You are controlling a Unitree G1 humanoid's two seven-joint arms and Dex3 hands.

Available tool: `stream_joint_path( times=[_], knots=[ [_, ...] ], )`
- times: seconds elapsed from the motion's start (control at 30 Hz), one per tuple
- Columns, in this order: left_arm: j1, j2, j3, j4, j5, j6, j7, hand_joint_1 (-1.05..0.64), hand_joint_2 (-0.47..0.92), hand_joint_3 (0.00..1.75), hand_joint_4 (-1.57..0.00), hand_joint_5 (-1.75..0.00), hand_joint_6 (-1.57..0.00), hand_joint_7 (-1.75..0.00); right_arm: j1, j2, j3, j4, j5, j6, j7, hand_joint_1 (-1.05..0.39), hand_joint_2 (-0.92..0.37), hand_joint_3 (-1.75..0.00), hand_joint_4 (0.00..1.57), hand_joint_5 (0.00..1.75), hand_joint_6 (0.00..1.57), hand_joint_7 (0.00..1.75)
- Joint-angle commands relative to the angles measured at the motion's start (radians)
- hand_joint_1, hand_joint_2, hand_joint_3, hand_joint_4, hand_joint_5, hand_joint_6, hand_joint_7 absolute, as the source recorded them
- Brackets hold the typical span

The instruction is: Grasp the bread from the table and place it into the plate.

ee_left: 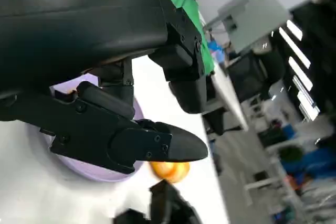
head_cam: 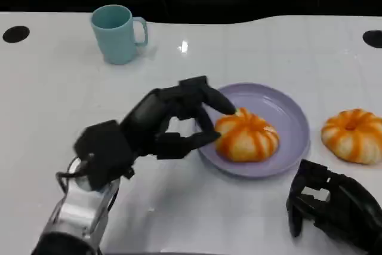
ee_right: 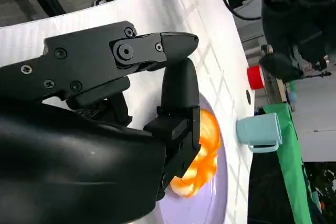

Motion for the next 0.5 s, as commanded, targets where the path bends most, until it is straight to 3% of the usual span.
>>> stream_joint_path(
  times=[0.03, 0.1, 0.3, 0.43, 0.5],
  knots=[
    [0.12, 0.004, 0.051, -0.142, -0.111, 0.094, -0.046, -0.69, 0.92, 0.35, -0.5, -1.74, -0.37, -1.54, -0.002, -0.016, -0.013, 0.039, 0.003, -0.011, 0.018, -0.58, -0.92, -0.23, 0.71, 1.75, 0.63, 1.6],
    [0.167, -0.003, 0.072, -0.185, -0.163, 0.123, -0.073, -0.72, 0.92, 0.33, -0.53, -1.75, -0.38, -1.62, -0.006, -0.013, -0.018, 0.049, 0.01, -0.016, 0.03, -0.58, -0.92, -0.22, 0.71, 1.75, 0.63, 1.59],
    [0.306, -0.025, 0.135, -0.313, -0.397, 0.338, -0.178, -0.73, 0.92, 0.27, -0.65, -1.75, -0.53, -1.55, -0.005, -0.019, -0.011, 0.042, -0.011, -0.029, 0.013, -0.61, -0.92, -0.23, 0.7, 1.75, 0.62, 1.6],
    [0.368, -0.05, 0.186, -0.369, -0.535, 0.484, -0.214, -0.72, 0.92, 0.24, -0.74, -1.75, -0.58, -1.57, -0.004, -0.021, -0.009, 0.029, -0.006, 0.006, 0.004, -0.61, -0.92, -0.21, 0.7, 1.75, 0.63, 1.58],
    [0.399, -0.058, 0.21, -0.389, -0.577, 0.535, -0.219, -0.73, 0.92, 0.21, -0.81, -1.75, -0.67, -1.49, -0.005, -0.02, -0.009, 0.031, -0.004, 0.002, 0.007, -0.6, -0.92, -0.2, 0.7, 1.75, 0.64, 1.57]
  ],
)
